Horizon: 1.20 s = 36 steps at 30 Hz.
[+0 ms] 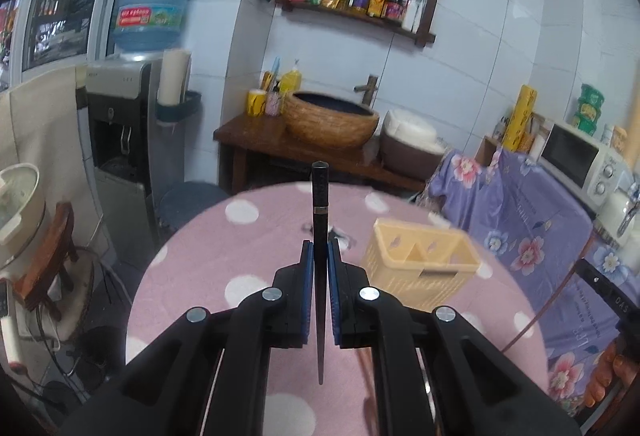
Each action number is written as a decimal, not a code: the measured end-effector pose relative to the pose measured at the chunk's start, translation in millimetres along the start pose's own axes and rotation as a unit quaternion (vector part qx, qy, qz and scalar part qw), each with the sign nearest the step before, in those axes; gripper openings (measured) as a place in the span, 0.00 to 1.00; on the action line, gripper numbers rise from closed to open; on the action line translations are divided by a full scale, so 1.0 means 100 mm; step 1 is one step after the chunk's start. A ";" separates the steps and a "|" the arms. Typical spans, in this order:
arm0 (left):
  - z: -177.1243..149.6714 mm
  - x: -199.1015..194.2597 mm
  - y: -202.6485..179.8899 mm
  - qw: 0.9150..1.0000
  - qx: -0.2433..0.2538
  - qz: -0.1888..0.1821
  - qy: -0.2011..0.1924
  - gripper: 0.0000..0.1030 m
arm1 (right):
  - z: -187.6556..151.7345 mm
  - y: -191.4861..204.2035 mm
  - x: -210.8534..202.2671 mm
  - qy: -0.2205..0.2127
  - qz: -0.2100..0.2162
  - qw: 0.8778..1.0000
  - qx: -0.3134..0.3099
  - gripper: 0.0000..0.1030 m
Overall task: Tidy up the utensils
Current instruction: 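Carry both chopsticks over the beige caddy and open both tools to drop them in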
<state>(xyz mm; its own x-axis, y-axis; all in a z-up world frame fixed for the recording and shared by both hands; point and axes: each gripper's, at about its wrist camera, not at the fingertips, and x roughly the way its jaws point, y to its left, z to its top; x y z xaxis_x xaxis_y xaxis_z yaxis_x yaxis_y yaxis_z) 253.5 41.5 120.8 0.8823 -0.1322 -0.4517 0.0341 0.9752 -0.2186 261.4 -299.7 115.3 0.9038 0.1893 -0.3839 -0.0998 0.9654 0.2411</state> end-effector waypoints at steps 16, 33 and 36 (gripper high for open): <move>1.06 0.46 -0.60 0.999 -0.028 -0.038 -0.027 0.08 | 1.19 0.80 0.39 -0.091 0.011 0.996 -0.016 0.07; 0.07 1.28 -0.51 0.997 -0.009 -0.014 0.079 0.08 | 0.24 0.50 1.24 0.014 -0.006 1.000 0.017 0.07; 0.06 1.31 -0.48 0.995 -0.018 -0.025 0.091 0.08 | 0.23 0.46 1.24 0.011 -0.007 1.000 0.023 0.07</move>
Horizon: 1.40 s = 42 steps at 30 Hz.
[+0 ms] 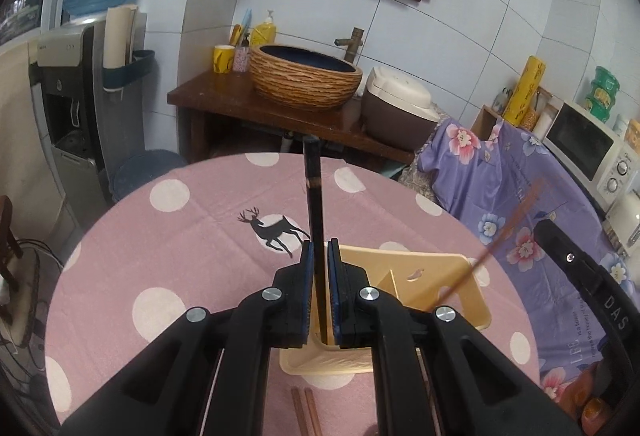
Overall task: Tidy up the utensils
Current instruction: 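Carry both chopsticks over the beige caddy and open both tools to drop them in, then move both tools back down to the remaining utensils on the table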
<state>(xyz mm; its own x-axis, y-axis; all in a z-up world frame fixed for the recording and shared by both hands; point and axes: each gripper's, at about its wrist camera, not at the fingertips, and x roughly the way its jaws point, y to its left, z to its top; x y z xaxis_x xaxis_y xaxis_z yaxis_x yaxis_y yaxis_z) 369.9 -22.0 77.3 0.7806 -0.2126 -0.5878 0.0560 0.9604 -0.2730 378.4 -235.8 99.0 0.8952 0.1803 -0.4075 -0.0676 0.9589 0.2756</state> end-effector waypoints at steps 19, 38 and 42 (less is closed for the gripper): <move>-1.27 -0.75 0.44 0.997 0.048 0.065 0.013 0.89 | -1.32 -0.29 -0.65 0.097 -0.095 0.989 -0.053 0.47; -1.87 -0.82 0.53 0.995 0.042 0.078 0.052 0.89 | -2.42 -0.07 -0.79 0.206 -0.097 0.970 -0.081 0.48; -1.88 -0.83 0.55 0.995 0.036 0.074 0.055 0.89 | -2.39 -0.39 -0.93 0.214 -0.139 0.964 -0.068 0.48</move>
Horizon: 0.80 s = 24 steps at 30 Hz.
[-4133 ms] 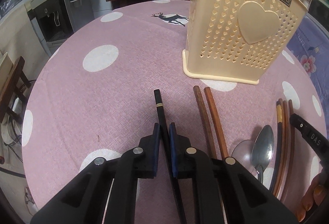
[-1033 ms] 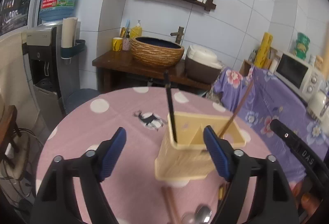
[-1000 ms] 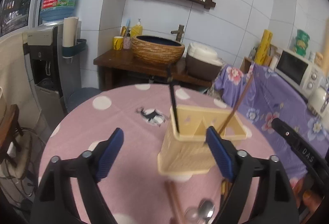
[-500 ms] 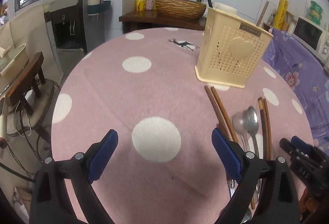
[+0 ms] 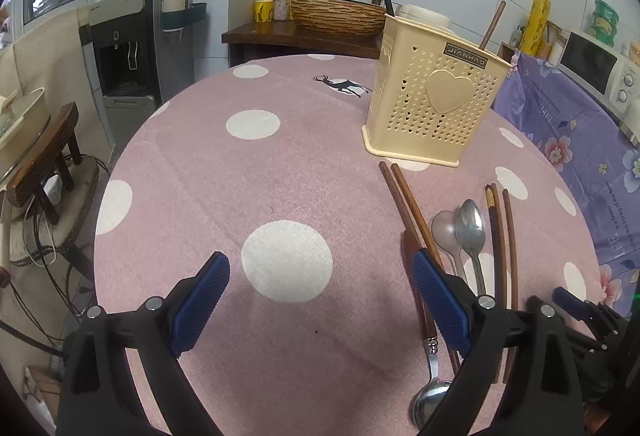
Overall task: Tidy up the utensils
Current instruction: 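Move both tools back down to the remaining utensils on the table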
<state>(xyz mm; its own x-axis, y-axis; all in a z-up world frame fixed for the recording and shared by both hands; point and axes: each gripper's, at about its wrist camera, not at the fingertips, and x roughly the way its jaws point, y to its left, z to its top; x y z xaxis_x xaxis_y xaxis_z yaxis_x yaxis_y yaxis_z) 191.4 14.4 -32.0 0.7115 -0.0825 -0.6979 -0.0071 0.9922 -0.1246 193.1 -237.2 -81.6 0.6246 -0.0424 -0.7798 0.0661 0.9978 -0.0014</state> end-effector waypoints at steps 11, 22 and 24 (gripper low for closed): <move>-0.05 0.05 -0.12 1.000 0.013 -0.005 0.007 0.88 | 0.21 0.03 0.09 -0.005 0.048 0.998 0.040 0.48; -0.21 0.26 -0.43 0.996 0.044 -0.039 0.069 0.53 | 0.29 0.05 0.24 -0.005 0.027 0.998 0.055 0.45; -0.25 0.31 -0.50 0.994 0.049 -0.043 0.083 0.47 | 0.27 0.03 0.23 -0.007 0.026 0.998 0.056 0.45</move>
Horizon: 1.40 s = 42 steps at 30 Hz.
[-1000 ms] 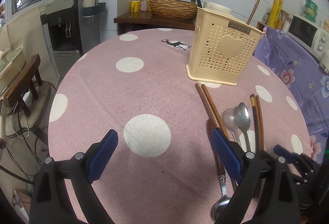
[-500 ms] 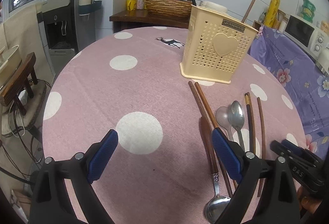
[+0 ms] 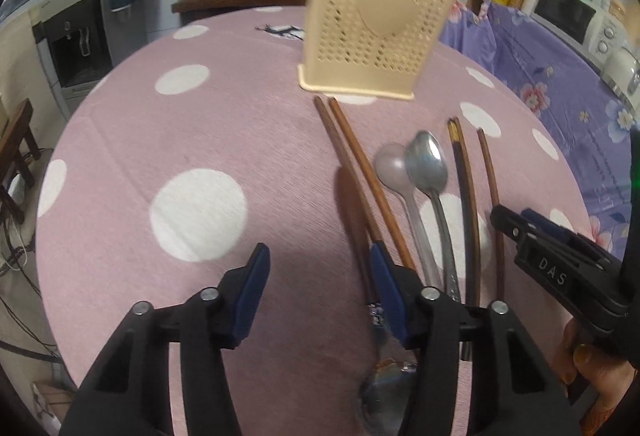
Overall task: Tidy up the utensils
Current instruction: 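Move both tools back down to the remaining utensils on the table, then grasp the wooden-handled spoon with the left tool while the right tool grasps a brown chopstick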
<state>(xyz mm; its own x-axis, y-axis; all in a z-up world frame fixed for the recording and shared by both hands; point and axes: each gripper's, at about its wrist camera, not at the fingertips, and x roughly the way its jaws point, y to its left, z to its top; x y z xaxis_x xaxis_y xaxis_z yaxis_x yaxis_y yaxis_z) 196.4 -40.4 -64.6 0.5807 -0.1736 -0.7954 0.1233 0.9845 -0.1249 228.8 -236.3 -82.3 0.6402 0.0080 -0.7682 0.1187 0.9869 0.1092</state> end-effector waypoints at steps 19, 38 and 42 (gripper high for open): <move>0.18 0.21 -0.05 1.000 0.017 0.024 0.010 0.20 | 0.06 -0.05 0.03 0.010 0.014 1.000 -0.006 0.45; 0.43 0.38 -0.06 0.999 0.026 0.008 0.026 0.15 | 0.75 -0.07 0.54 0.042 -0.020 0.999 0.023 0.23; 0.49 0.40 -0.05 0.999 0.026 0.002 0.036 0.15 | 0.81 -0.04 0.59 0.039 -0.034 0.998 0.024 0.21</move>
<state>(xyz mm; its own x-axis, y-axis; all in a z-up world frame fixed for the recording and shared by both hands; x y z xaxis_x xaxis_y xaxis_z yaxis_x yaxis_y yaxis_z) 258.2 -53.6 -67.2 0.5214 -0.1652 -0.8372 0.1638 0.9822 -0.0919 327.8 -253.0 -77.3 0.5694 -0.0443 -0.8208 0.1966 0.9769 0.0836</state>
